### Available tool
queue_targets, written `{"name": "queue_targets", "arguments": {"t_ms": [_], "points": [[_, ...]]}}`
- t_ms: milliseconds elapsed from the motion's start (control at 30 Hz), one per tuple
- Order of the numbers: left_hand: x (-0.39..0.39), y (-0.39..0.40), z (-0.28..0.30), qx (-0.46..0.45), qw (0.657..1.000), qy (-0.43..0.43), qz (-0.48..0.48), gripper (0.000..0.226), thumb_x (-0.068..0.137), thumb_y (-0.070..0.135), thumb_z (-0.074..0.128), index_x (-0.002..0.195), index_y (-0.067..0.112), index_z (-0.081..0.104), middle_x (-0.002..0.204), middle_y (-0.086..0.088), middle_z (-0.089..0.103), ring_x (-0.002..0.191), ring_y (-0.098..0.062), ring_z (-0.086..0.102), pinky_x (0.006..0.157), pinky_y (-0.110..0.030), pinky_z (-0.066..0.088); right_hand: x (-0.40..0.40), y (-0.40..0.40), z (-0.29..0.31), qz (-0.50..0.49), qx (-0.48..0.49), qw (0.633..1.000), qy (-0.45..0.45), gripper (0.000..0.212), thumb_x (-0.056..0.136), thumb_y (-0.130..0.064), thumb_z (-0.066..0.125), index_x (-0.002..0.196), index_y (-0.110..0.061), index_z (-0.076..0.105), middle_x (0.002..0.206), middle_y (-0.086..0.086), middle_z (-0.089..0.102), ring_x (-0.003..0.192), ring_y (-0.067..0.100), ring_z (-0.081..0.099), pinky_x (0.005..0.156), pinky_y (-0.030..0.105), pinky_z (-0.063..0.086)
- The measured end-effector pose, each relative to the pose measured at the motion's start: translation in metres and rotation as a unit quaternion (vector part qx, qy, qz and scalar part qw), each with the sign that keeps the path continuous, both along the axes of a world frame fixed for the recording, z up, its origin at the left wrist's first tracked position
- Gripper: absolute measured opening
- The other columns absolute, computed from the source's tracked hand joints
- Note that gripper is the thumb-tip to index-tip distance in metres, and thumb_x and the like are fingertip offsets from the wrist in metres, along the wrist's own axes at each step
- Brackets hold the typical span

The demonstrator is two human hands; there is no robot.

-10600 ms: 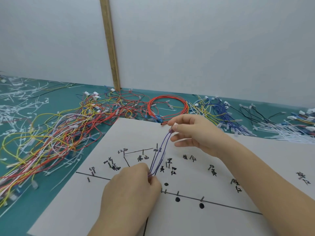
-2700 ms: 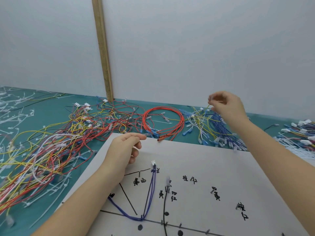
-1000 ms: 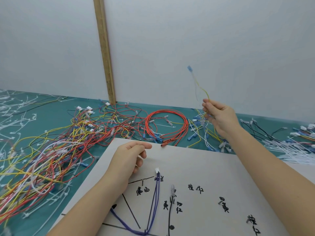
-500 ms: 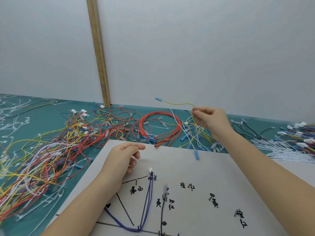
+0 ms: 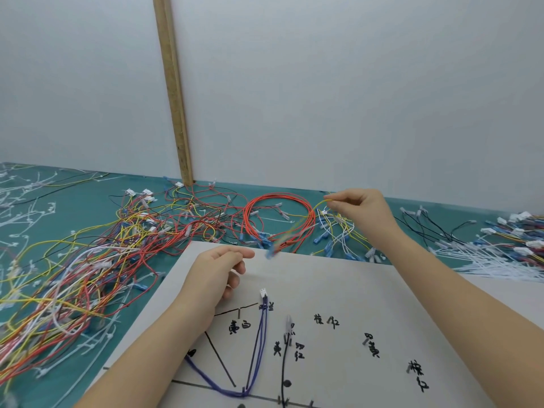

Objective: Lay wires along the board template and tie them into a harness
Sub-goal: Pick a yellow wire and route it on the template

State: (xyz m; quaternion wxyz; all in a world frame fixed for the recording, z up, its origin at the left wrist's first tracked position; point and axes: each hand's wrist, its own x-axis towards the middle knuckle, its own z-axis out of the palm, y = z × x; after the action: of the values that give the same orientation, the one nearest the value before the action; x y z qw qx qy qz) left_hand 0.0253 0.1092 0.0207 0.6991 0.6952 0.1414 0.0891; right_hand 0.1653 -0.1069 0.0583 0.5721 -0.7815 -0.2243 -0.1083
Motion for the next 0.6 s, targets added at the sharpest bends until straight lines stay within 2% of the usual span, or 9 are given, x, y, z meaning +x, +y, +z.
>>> {"name": "queue_targets", "arguments": {"t_ms": [100, 167, 200, 300, 367, 433, 533, 600], "points": [[-0.002, -0.004, 0.000, 0.075, 0.997, -0.024, -0.013, 0.025, 0.089, 0.004, 0.046, 0.089, 0.021, 0.065, 0.064, 0.005, 0.052, 0.041, -0.005, 0.043, 0.040, -0.018, 0.032, -0.010, 0.005, 0.007, 0.010, 0.064, 0.998, 0.010, 0.023, 0.081, 0.003, 0.064, 0.102, -0.006, 0.067, 0.059, -0.018, 0.068, 0.059, -0.008, 0.059, 0.059, 0.007, 0.045], [-0.004, -0.008, -0.001, 0.147, 0.987, -0.067, -0.024, 0.027, 0.088, 0.009, 0.052, 0.105, 0.030, 0.056, 0.074, 0.008, 0.056, 0.047, -0.002, 0.051, 0.047, -0.021, 0.039, -0.021, 0.009, 0.014, 0.031, 0.077, 0.997, 0.008, 0.023, 0.081, 0.004, 0.064, 0.097, -0.012, 0.068, 0.060, -0.017, 0.068, 0.060, -0.007, 0.061, 0.059, 0.007, 0.046], [-0.005, -0.010, -0.001, 0.154, 0.984, -0.088, -0.024, 0.033, 0.087, 0.013, 0.056, 0.111, 0.035, 0.049, 0.080, 0.010, 0.057, 0.052, -0.001, 0.054, 0.048, -0.021, 0.042, -0.027, 0.011, 0.017, 0.043, 0.076, 0.996, 0.006, 0.023, 0.080, 0.004, 0.064, 0.091, -0.015, 0.069, 0.061, -0.017, 0.069, 0.061, -0.007, 0.062, 0.060, 0.008, 0.047], [-0.003, -0.010, 0.004, 0.054, 0.991, -0.118, 0.006, 0.055, 0.088, 0.023, 0.057, 0.136, 0.031, 0.031, 0.097, 0.012, 0.058, 0.073, -0.003, 0.062, 0.054, -0.016, 0.050, -0.050, 0.017, 0.019, 0.068, 0.021, 0.997, -0.016, 0.024, 0.077, 0.002, 0.068, 0.075, -0.022, 0.072, 0.065, -0.014, 0.070, 0.067, 0.000, 0.063, 0.067, 0.012, 0.050], [0.000, -0.008, 0.007, -0.042, 0.990, -0.132, 0.017, 0.055, 0.090, 0.028, 0.051, 0.141, 0.025, 0.029, 0.101, 0.015, 0.057, 0.088, -0.006, 0.062, 0.065, -0.020, 0.051, -0.069, 0.021, 0.016, 0.092, -0.040, 0.994, -0.045, 0.025, 0.075, 0.001, 0.071, 0.076, -0.025, 0.073, 0.066, -0.015, 0.069, 0.068, 0.001, 0.061, 0.066, 0.014, 0.049], [0.001, -0.008, 0.011, -0.136, 0.978, -0.157, 0.015, 0.041, 0.093, 0.028, 0.044, 0.134, 0.025, 0.040, 0.103, 0.013, 0.061, 0.092, -0.007, 0.063, 0.071, -0.023, 0.049, -0.086, 0.026, 0.010, 0.125, -0.122, 0.981, -0.084, 0.021, 0.074, -0.003, 0.073, 0.081, -0.023, 0.075, 0.065, -0.017, 0.066, 0.067, -0.001, 0.059, 0.067, 0.013, 0.046], [-0.004, -0.009, 0.018, -0.242, 0.950, -0.198, -0.026, 0.024, 0.096, 0.026, 0.038, 0.111, 0.020, 0.056, 0.092, 0.001, 0.073, 0.081, -0.012, 0.069, 0.068, -0.022, 0.056, -0.104, 0.030, 0.004, 0.184, -0.252, 0.945, -0.097, 0.013, 0.074, -0.014, 0.076, 0.087, -0.017, 0.076, 0.075, -0.018, 0.065, 0.078, -0.004, 0.059, 0.075, 0.011, 0.043], [-0.010, -0.012, 0.026, -0.271, 0.939, -0.204, -0.055, 0.023, 0.096, 0.024, 0.037, 0.105, 0.015, 0.056, 0.083, -0.007, 0.073, 0.076, -0.017, 0.070, 0.066, -0.023, 0.057, -0.114, 0.033, 0.011, 0.205, -0.247, 0.945, -0.065, 0.012, 0.077, -0.021, 0.074, 0.088, -0.023, 0.074, 0.084, -0.009, 0.070, 0.083, 0.000, 0.061, 0.080, 0.018, 0.046]]}}
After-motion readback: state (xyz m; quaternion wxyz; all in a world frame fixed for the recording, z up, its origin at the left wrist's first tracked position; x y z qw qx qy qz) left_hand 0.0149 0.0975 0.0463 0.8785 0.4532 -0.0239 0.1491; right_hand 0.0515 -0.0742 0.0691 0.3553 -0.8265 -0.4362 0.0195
